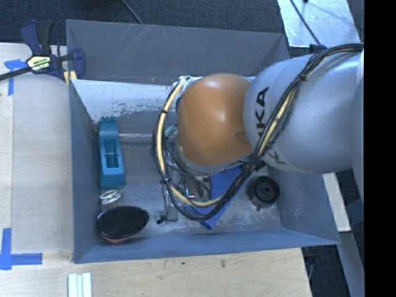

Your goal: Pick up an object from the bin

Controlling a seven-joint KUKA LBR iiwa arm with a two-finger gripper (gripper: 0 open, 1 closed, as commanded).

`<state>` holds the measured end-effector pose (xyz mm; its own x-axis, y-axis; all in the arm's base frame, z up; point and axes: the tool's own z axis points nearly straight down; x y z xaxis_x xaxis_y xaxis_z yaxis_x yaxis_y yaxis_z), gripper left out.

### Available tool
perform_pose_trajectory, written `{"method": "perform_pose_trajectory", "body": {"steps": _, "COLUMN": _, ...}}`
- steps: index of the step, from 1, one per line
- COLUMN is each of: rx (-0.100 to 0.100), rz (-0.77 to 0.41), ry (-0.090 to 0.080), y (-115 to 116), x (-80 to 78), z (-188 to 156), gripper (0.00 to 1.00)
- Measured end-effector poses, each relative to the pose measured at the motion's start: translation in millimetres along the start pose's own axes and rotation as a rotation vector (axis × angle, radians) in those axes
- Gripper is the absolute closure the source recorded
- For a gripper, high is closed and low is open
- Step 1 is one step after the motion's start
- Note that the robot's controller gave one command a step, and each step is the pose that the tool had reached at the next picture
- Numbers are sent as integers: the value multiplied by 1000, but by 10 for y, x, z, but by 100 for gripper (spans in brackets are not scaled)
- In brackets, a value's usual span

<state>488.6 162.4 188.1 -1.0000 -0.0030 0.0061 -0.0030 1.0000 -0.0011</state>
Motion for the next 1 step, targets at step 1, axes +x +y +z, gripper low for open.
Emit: {"method": "perform_pose_trajectory", "body": {"steps": 1, "rx": -2, "rz": 3, "ry": -8, "y": -8, "x": -19, "z": -45, "gripper": 0}}
